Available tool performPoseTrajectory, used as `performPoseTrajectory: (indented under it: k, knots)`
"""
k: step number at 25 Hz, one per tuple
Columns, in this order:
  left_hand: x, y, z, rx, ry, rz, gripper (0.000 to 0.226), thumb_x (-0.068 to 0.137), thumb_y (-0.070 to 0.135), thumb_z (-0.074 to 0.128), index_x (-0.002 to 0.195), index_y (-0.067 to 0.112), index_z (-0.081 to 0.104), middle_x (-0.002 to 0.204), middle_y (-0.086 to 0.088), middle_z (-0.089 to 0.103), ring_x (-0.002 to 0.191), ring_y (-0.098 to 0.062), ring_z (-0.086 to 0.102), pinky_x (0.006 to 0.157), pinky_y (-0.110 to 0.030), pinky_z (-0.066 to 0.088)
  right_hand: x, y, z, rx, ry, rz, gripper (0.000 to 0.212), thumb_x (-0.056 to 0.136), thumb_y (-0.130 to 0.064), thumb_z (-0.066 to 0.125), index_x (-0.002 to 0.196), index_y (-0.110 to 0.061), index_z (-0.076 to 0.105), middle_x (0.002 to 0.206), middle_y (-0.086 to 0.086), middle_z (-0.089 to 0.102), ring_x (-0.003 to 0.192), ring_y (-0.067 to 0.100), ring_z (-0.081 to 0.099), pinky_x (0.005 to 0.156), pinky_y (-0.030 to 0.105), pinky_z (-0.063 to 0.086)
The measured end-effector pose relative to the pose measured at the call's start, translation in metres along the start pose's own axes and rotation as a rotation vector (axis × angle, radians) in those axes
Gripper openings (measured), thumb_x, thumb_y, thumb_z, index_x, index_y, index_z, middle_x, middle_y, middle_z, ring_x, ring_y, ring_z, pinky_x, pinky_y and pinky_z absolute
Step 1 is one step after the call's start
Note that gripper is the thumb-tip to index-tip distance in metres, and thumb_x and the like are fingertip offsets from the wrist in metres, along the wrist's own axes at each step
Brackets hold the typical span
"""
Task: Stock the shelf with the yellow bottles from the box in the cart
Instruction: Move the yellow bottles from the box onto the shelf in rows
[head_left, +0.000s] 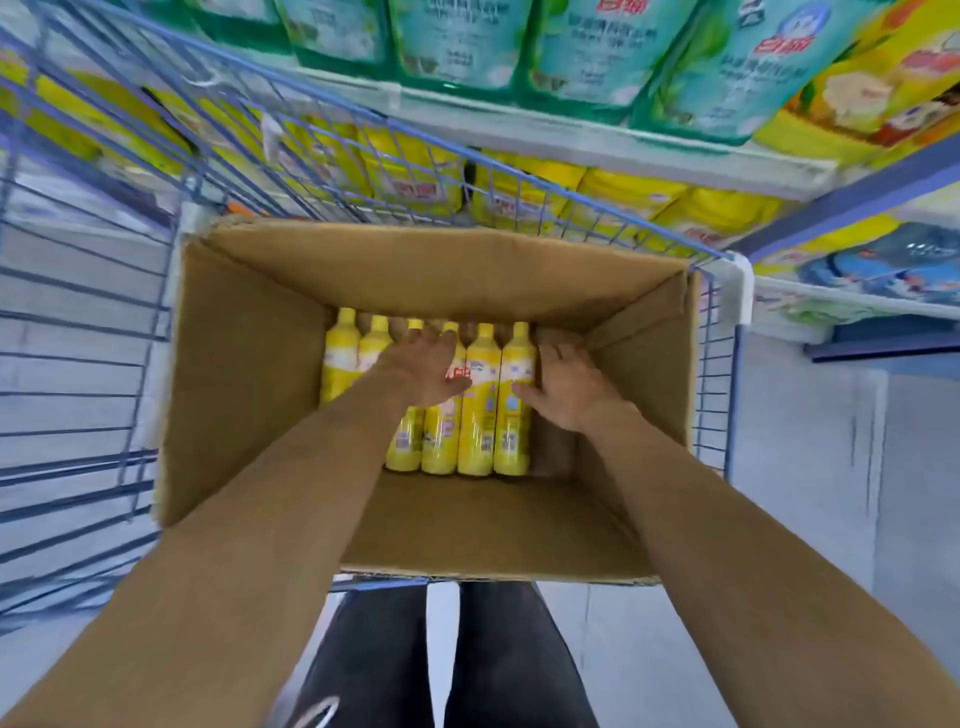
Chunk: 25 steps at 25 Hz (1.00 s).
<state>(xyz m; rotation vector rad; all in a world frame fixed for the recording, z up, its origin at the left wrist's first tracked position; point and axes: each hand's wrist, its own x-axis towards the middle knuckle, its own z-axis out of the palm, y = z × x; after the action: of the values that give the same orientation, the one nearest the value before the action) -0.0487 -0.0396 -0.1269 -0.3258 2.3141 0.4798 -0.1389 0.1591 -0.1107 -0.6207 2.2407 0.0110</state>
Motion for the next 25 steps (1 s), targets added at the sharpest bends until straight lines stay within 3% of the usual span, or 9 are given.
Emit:
performPoseTrajectory:
  k: [8, 13, 16, 21, 23, 25]
  knots:
    - [0.089, -0.027, 0.042, -0.152, 0.082, -0.024, 0.076, 0.094, 0.048, 0.061, 0.147, 0.002, 0.033, 0.157, -0.020, 0.033, 0.145, -0.039, 0.032, 0.114, -0.043, 0.032, 0.092, 0.008, 0.045, 0.097, 0.074, 0.062, 0.077, 0.097, -0.055, 0.054, 0.151, -0.004, 0.033, 0.153, 0.020, 0.039, 0.141, 0.039, 0.037, 0.115, 0.047, 0.034]
    - [0.120, -0.025, 0.068, -0.366, 0.162, -0.079, 0.063, 0.085, 0.030, 0.077, 0.132, 0.001, 0.046, 0.136, -0.024, 0.053, 0.130, -0.041, 0.049, 0.097, -0.040, 0.043, 0.119, 0.002, 0.059, 0.215, 0.174, 0.120, 0.060, 0.097, -0.039, 0.064, 0.137, 0.001, 0.044, 0.137, 0.022, 0.051, 0.130, 0.039, 0.050, 0.103, 0.043, 0.043]
    - [0.125, -0.022, 0.072, -0.453, 0.202, -0.138, 0.069, 0.078, 0.027, 0.085, 0.132, 0.004, 0.048, 0.135, -0.020, 0.056, 0.128, -0.039, 0.052, 0.098, -0.042, 0.047, 0.118, 0.003, 0.074, 0.282, 0.226, 0.190, 0.062, 0.090, -0.029, 0.076, 0.137, -0.003, 0.044, 0.134, 0.020, 0.056, 0.126, 0.039, 0.054, 0.099, 0.041, 0.045]
    - [0.120, -0.034, 0.063, -0.696, 0.103, -0.139, 0.076, 0.051, 0.035, 0.095, 0.118, 0.017, 0.065, 0.113, -0.005, 0.069, 0.109, -0.026, 0.065, 0.091, -0.041, 0.056, 0.114, 0.015, 0.080, 0.480, 0.138, 0.308, 0.064, 0.067, -0.043, 0.088, 0.122, -0.019, 0.064, 0.122, 0.006, 0.070, 0.115, 0.028, 0.065, 0.096, 0.035, 0.053]
    - [0.110, -0.037, 0.065, -0.774, 0.049, -0.106, 0.068, 0.047, 0.035, 0.091, 0.109, 0.024, 0.065, 0.103, 0.002, 0.068, 0.106, -0.025, 0.067, 0.089, -0.040, 0.058, 0.110, 0.012, 0.078, 0.575, 0.099, 0.301, 0.056, 0.066, -0.037, 0.089, 0.113, -0.019, 0.066, 0.116, 0.002, 0.073, 0.108, 0.023, 0.068, 0.093, 0.034, 0.055]
    - [0.098, -0.035, 0.069, -0.875, 0.010, -0.053, 0.070, 0.048, 0.030, 0.088, 0.113, 0.024, 0.062, 0.107, 0.002, 0.068, 0.110, -0.023, 0.067, 0.092, -0.040, 0.058, 0.099, 0.005, 0.076, 0.682, 0.117, 0.280, 0.051, 0.069, -0.026, 0.089, 0.112, -0.020, 0.062, 0.111, -0.002, 0.071, 0.104, 0.020, 0.068, 0.088, 0.030, 0.054]
